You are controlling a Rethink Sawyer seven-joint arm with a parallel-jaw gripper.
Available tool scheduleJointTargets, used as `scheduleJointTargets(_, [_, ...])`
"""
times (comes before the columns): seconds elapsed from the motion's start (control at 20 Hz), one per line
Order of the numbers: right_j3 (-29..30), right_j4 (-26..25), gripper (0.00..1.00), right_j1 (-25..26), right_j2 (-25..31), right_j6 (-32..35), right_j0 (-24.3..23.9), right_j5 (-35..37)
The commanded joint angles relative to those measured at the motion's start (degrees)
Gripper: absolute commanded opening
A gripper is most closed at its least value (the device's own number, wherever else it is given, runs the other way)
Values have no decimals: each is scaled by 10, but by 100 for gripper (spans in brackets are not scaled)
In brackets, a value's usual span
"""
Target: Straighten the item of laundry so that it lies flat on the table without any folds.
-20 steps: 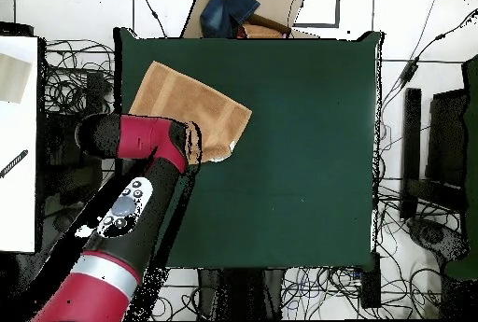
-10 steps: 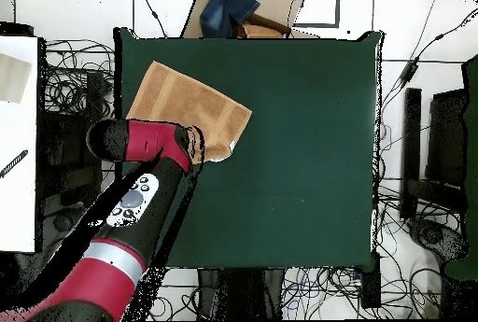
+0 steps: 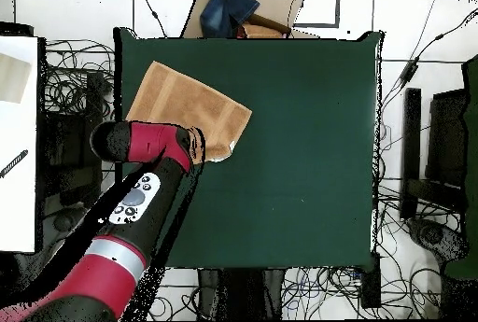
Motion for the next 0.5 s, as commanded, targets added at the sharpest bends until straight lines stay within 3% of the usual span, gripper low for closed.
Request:
scheduleJointTargets(0.05, [52,-19,100,-10,65,0,2,-7])
scheduleJointTargets(0.5, [71,-19,100,-35,69,-2,6,1])
